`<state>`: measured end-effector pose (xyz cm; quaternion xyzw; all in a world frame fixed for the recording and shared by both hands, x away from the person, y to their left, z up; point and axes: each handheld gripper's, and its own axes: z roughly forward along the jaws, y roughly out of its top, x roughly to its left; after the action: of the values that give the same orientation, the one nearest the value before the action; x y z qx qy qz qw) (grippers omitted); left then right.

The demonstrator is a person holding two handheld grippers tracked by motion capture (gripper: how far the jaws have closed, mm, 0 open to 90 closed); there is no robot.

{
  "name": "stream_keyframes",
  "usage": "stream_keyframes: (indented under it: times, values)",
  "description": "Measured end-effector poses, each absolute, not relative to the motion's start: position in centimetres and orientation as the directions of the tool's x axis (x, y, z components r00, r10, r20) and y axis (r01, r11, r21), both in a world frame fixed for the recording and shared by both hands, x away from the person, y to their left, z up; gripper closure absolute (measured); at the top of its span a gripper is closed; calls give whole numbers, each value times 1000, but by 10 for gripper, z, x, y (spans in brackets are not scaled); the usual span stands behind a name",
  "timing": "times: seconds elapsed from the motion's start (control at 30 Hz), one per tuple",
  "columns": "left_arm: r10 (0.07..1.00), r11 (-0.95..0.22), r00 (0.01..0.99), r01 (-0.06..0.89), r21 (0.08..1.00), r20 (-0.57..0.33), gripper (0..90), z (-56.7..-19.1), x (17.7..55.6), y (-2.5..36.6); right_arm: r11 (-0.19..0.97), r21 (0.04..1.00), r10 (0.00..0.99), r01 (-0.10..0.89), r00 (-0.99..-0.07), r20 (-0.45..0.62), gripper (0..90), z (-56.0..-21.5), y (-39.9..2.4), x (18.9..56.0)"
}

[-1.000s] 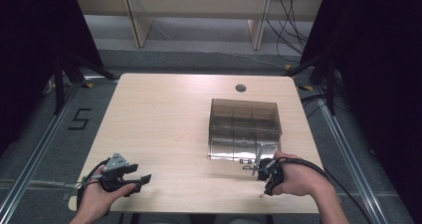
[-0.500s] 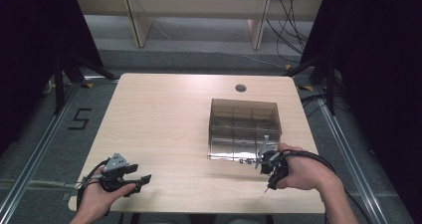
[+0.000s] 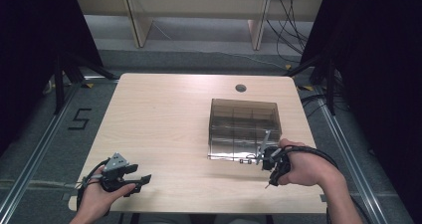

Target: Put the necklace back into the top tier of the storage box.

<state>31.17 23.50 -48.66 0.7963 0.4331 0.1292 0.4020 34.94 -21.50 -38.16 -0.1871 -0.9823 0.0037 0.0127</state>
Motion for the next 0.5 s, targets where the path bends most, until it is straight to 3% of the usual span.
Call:
stream_keyframes:
  times: [0.5]
  values:
    - [794, -294, 590, 584, 756, -147, 330, -487, 312, 234, 927, -18, 374, 373, -927, 19, 796, -374, -215, 352]
